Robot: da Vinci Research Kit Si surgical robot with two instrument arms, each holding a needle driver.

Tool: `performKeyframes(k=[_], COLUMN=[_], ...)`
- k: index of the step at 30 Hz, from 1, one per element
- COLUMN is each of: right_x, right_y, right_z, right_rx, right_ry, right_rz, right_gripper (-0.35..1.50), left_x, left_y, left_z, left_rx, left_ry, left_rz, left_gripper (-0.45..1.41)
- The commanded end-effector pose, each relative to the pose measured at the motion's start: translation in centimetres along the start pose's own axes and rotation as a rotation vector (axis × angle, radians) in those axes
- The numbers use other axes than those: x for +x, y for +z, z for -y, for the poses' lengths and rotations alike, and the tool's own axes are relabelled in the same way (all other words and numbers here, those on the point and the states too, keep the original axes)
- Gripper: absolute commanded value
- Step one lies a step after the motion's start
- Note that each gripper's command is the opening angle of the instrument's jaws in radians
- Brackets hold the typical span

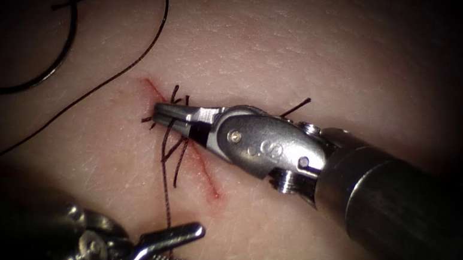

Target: Wound Closure

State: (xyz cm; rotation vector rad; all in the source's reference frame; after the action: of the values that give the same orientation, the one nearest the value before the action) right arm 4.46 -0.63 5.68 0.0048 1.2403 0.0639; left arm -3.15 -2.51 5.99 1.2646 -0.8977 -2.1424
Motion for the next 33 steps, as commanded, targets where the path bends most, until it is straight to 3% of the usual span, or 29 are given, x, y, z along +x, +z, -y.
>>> performKeyframes(k=[1, 10, 19, 22, 23, 24, 33], right_x=[-0.04, -0.04, -0.04, -0.04, -0.03, -0.04, -0.06], right_y=[0.09, 0.09, 0.09, 0.09, 0.09, 0.08, -0.01], right_z=[0.02, 0.00, 0.01, 0.02, 0.02, 0.03, 0.07], right_rx=[0.002, 0.007, 0.007, 0.008, 0.008, 0.007, 0.004], right_ry=[0.000, 0.006, 0.006, 0.005, 0.005, 0.005, 0.018], right_rz=[-0.002, -0.002, -0.002, -0.002, -0.003, -0.001, 0.003], right_gripper=[-0.35, -0.35, -0.35, -0.35, -0.35, -0.35, -0.35], left_x=[0.05, 0.18, 0.24, 0.24, 0.23, 0.24, 0.22], left_y=[0.01, -0.13, -0.01, -0.01, -0.02, -0.06, -0.46], left_z=[-0.09, -0.10, -0.12, -0.13, -0.13, -0.14, -0.14], left_rx=[-0.003, -0.005, -0.002, -0.001, 0.000, -0.001, -0.016], left_ry=[-0.003, -0.001, 0.004, 0.005, 0.006, 0.007, 0.004], left_rz=[-0.005, -0.026, -0.020, -0.023, -0.028, -0.036, -0.032], left_gripper=[0.88, 0.79, 0.46, 0.19, -0.01, -0.45, -0.45])
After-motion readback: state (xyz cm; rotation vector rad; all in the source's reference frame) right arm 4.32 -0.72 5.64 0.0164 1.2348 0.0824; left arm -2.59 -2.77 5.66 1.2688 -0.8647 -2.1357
